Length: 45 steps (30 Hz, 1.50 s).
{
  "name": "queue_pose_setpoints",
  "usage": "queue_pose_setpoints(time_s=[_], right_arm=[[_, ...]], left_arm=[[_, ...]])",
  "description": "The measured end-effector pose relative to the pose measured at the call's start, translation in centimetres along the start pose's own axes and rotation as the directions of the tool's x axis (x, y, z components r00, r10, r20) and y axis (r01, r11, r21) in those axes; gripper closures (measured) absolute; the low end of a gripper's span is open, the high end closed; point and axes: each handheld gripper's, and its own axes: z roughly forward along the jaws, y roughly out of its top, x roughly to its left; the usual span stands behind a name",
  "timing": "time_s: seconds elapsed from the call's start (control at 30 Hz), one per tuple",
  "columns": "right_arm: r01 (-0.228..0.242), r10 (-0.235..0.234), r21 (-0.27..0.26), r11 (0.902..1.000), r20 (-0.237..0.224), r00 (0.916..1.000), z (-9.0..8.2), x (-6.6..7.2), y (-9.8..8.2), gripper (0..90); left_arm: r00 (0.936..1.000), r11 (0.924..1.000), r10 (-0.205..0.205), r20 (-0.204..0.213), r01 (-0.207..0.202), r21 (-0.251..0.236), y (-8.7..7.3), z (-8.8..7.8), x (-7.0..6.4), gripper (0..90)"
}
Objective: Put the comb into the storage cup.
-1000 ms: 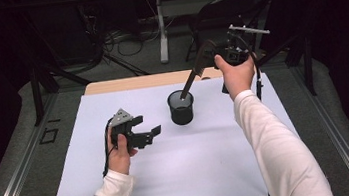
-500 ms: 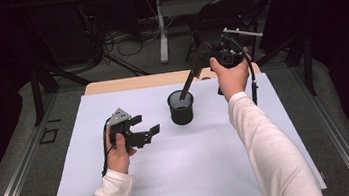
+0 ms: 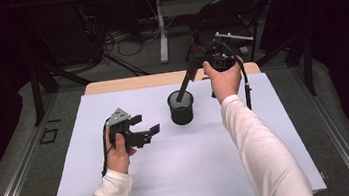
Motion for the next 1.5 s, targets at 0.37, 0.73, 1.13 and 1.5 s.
queue_pose_setpoints(time_s=[0.37, 0.73, 1.13, 1.5], right_arm=[[0.014, -0.014, 0.011, 0.9998, 0.001, 0.9999, 0.8, 0.6, -0.6, 87.3], [0.025, -0.025, 0.017, 0.9995, 0.012, 0.9996, 1.3, 0.9, -1.1, 87.3], [0.016, -0.017, 0.025, 0.9996, 0.027, 0.9995, 2.0, 0.1, -2.2, 87.3], [-0.009, 0.007, 0.032, 0.9994, 0.032, 0.9995, 2.6, -0.8, -3.2, 87.4]], left_arm=[[1.0, 1.0, 0.001, 0.003, -0.001, -0.005, 0.0, 0.0, 0.0, 16.1], [1.0, 1.0, 0.0, 0.002, 0.0, -0.005, 0.0, 0.0, 0.0, 16.1], [1.0, 1.0, 0.0, 0.002, 0.0, -0.005, 0.0, 0.0, 0.0, 16.1], [1.0, 1.0, 0.004, 0.005, -0.004, -0.002, 0.0, 0.0, 0.0, 16.1]])
